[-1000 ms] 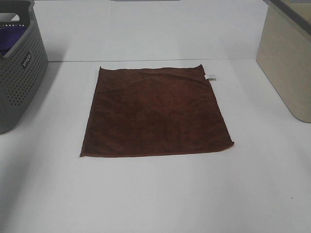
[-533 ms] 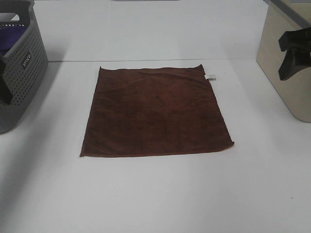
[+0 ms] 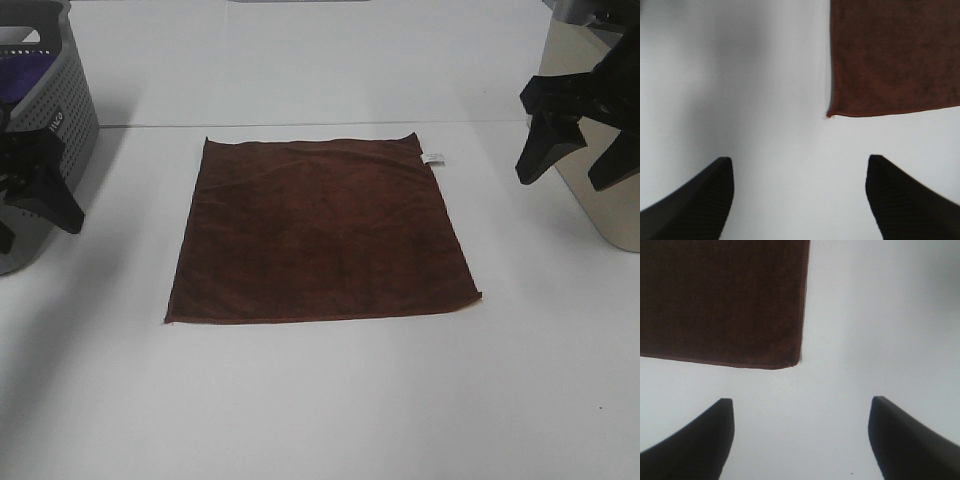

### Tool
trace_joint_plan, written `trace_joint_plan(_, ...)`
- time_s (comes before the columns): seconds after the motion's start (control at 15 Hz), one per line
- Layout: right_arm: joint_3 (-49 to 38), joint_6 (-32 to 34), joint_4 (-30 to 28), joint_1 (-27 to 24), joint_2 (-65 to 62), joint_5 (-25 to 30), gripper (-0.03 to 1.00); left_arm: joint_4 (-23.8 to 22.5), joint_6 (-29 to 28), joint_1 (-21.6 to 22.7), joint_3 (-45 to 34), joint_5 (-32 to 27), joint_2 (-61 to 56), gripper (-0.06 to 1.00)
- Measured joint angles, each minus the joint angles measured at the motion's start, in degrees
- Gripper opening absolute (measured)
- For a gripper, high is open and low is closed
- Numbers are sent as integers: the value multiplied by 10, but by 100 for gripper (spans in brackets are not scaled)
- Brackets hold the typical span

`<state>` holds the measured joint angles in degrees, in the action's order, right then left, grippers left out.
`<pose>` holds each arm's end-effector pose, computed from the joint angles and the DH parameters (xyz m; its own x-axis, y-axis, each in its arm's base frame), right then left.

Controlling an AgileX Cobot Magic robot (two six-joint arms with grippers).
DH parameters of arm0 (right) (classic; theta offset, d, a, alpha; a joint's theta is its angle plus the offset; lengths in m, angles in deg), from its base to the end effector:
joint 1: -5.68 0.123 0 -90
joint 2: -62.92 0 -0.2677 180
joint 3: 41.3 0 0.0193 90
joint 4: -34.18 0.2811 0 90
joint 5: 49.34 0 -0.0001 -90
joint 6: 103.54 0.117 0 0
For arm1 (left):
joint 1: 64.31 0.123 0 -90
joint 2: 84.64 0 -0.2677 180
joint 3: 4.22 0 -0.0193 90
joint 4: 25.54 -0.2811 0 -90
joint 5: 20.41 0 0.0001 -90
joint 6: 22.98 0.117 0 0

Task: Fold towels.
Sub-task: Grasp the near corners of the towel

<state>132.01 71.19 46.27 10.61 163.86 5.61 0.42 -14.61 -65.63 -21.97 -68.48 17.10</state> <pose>0.3571 0.0509 0.2095 -0.9511 -0.0520 -0.3044 -0.1087 0.9790 0.1724 0.3371 -0.0459 0.1569 -0.9680 -0.1363 -0.2105 -0.0544 0.9336 -0.3542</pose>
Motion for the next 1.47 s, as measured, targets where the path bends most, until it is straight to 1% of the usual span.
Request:
trace_joint_plan(0.13,0,-28,35,-29,1,1,72,77,52,0,1,0,29,69)
trace_joint_plan(0.2,0,-55,73,-51,5,3,71,119,82,0,1,0,46,69)
trace_joint_plan(0.33,1,-127,151,-86,22,17,70,187,139,0,1,0,74,69)
trace_joint_plan(0.4,1,-158,180,-90,36,23,70,215,163,0,1,0,88,69)
trace_joint_plan(0.53,1,-179,199,-91,66,33,70,258,206,0,1,1,117,69)
trace_joint_plan(0.73,1,-192,200,-91,129,31,69,273,240,0,1,1,154,69)
trace_joint_plan(0.93,1,-211,220,-91,182,24,69,274,261,0,1,5,187,69)
trace_joint_plan(1.07,1,-227,233,-91,202,16,69,287,278,0,1,19,205,69)
trace_joint_plan(1.13,1,-232,233,-91,211,15,69,301,291,0,1,29,211,69)
trace_joint_plan(1.2,1,-234,234,-91,217,14,69,306,296,0,1,32,214,69)
trace_joint_plan(1.33,1,-240,246,-91,245,14,68,353,339,0,2,36,238,69)
trace_joint_plan(1.47,1,-254,260,-91,250,11,67,388,366,0,2,37,256,69)
